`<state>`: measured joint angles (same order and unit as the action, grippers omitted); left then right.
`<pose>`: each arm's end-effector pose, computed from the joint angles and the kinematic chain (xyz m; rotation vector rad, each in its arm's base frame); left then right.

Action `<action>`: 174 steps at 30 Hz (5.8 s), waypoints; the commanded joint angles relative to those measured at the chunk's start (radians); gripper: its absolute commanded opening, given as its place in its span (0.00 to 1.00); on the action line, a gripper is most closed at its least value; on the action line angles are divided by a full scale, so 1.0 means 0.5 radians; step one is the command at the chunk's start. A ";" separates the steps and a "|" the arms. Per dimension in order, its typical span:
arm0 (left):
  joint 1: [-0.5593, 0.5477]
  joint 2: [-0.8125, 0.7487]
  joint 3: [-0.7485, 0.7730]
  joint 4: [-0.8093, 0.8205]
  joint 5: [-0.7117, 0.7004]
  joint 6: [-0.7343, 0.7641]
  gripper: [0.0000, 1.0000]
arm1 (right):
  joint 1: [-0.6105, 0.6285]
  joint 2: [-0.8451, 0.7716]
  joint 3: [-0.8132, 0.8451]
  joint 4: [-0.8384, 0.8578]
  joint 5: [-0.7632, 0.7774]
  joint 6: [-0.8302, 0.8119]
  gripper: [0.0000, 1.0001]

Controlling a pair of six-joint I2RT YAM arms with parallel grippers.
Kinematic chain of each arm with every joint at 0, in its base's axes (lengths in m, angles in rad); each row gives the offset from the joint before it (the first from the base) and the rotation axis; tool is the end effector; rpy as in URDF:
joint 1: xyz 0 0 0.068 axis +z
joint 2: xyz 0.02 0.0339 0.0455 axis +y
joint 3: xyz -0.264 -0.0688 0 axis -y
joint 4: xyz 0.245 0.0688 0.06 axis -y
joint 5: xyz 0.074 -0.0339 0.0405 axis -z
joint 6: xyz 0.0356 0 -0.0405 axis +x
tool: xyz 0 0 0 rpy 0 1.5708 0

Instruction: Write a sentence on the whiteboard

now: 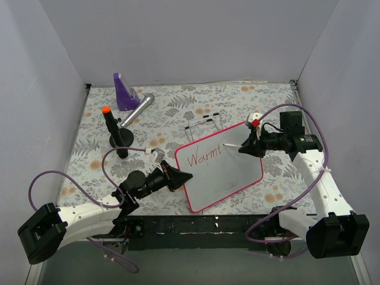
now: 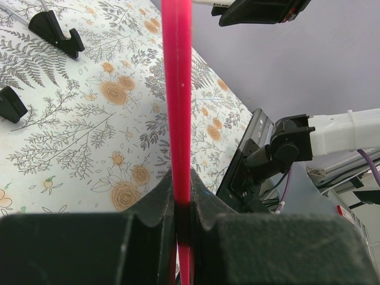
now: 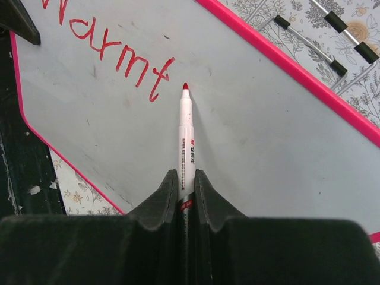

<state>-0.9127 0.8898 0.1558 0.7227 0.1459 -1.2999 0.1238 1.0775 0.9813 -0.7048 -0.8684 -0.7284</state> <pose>0.1091 -0.1496 0.1978 -0.2324 1.9042 -1.7541 0.2071 0.0532 0.3126 -1.2197 1.7385 0.6723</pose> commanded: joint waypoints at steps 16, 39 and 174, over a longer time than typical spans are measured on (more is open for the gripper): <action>-0.009 -0.019 0.023 0.131 0.049 0.056 0.00 | -0.008 0.097 0.111 0.136 -0.110 0.122 0.01; -0.006 -0.052 -0.002 0.135 0.030 0.053 0.00 | -0.011 0.023 -0.131 -0.164 0.009 -0.194 0.01; -0.006 -0.105 -0.042 0.110 -0.010 0.041 0.00 | -0.413 -0.023 0.044 -0.177 -0.180 -0.252 0.01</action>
<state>-0.9131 0.8471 0.1234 0.7185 0.1402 -1.3010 -0.0841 1.0473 0.9836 -0.8211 -0.8951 -0.8715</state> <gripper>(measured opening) 0.055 0.163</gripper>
